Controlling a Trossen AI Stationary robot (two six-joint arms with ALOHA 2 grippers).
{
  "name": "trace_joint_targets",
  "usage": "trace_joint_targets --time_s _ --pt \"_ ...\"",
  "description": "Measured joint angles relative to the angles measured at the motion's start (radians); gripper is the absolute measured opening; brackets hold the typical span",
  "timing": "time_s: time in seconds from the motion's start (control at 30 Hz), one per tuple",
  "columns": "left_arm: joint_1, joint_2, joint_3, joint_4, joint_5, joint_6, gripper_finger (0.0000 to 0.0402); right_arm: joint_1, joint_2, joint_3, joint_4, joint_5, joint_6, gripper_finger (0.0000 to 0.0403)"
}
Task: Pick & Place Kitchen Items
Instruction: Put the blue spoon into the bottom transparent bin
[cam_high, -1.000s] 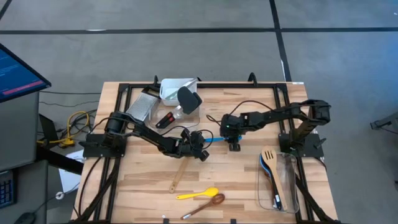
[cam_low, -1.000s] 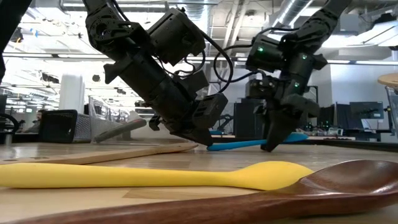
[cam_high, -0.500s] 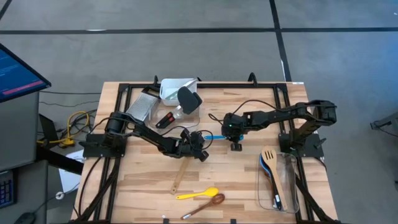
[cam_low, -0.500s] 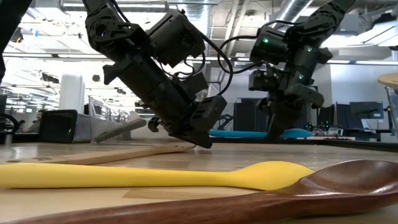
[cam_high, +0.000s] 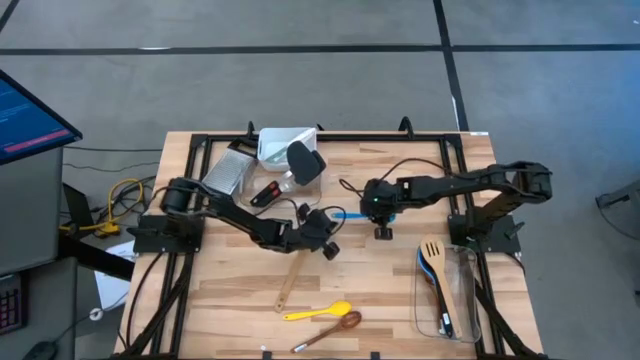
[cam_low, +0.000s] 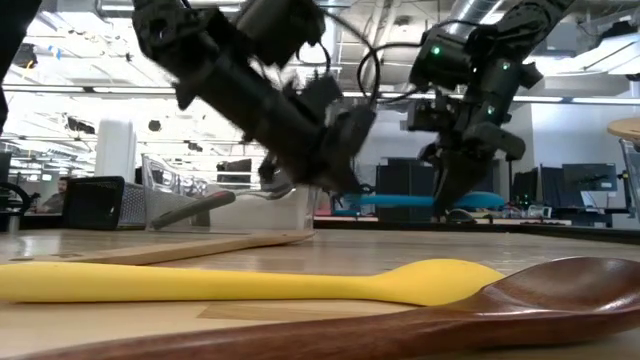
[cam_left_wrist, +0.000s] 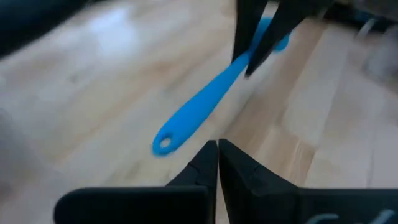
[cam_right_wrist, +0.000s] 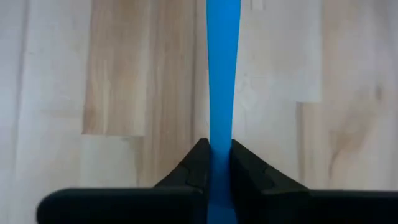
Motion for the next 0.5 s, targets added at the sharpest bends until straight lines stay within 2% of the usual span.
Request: trace_joint_targets --time_s 0.23,0.33,0.5 --pt "-0.002 -0.172 0.000 -0.039 0.000 0.163 0.0002 -0.001 -0.165 0.000 -0.068 0.103 0.028 0.0029" --pt "-0.002 -0.243 0.000 -0.114 0.001 0.206 0.0002 0.000 -0.257 0.000 -0.098 0.146 0.072 0.0029" --pt "-0.002 -0.362 -0.001 -0.330 0.000 0.222 0.0002 0.032 -0.419 0.000 -0.159 0.232 0.171 0.0029"
